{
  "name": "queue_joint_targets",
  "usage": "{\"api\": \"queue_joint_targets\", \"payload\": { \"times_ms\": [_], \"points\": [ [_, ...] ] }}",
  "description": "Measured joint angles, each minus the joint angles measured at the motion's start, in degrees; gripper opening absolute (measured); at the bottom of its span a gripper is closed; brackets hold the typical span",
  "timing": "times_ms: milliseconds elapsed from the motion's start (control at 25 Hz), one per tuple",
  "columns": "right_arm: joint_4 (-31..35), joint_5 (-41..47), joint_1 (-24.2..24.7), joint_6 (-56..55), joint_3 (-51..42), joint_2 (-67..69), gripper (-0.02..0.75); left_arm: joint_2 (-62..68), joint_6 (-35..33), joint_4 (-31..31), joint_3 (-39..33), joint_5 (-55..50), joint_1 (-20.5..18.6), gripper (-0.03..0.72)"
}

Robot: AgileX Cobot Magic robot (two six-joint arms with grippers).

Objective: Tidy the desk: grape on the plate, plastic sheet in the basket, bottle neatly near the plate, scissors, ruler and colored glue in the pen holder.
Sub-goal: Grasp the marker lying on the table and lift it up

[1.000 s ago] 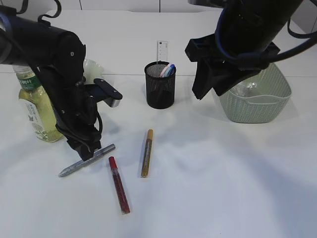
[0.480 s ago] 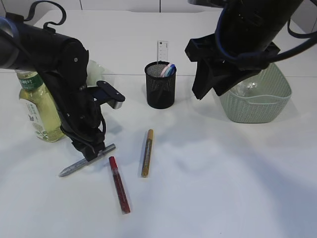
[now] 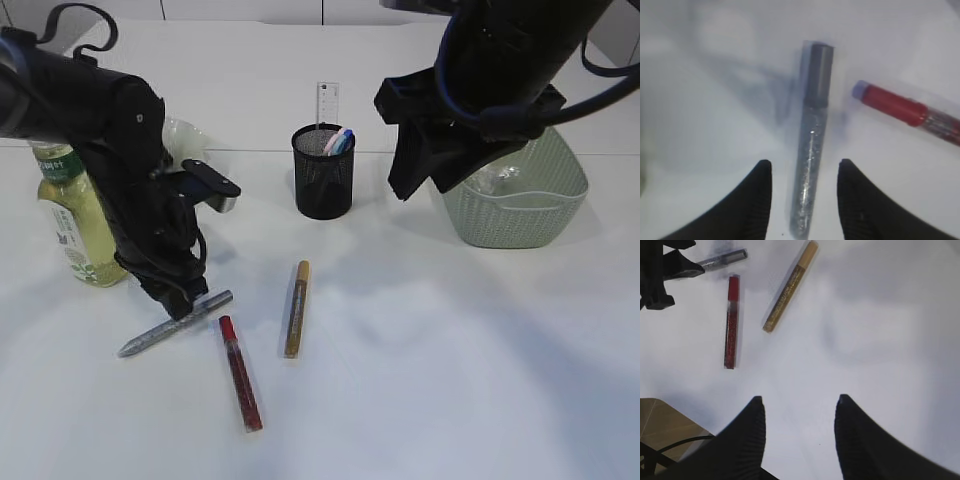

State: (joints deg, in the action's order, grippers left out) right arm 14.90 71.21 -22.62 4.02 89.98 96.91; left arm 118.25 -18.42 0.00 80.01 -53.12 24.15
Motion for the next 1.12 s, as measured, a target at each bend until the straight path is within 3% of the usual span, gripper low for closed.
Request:
{"api": "queue_joint_targets", "payload": {
  "times_ms": [520, 1120],
  "points": [
    [0.0, 0.0, 0.0, 0.0, 0.0, 0.0, 0.364, 0.1, -4.3, -3.3, 0.0, -1.3, -1.3, 0.319],
    [0.0, 0.0, 0.0, 0.0, 0.0, 0.0, 0.364, 2.9, -4.8, -4.0, 3.4, -2.7, -1.3, 0.315]
  ]
}}
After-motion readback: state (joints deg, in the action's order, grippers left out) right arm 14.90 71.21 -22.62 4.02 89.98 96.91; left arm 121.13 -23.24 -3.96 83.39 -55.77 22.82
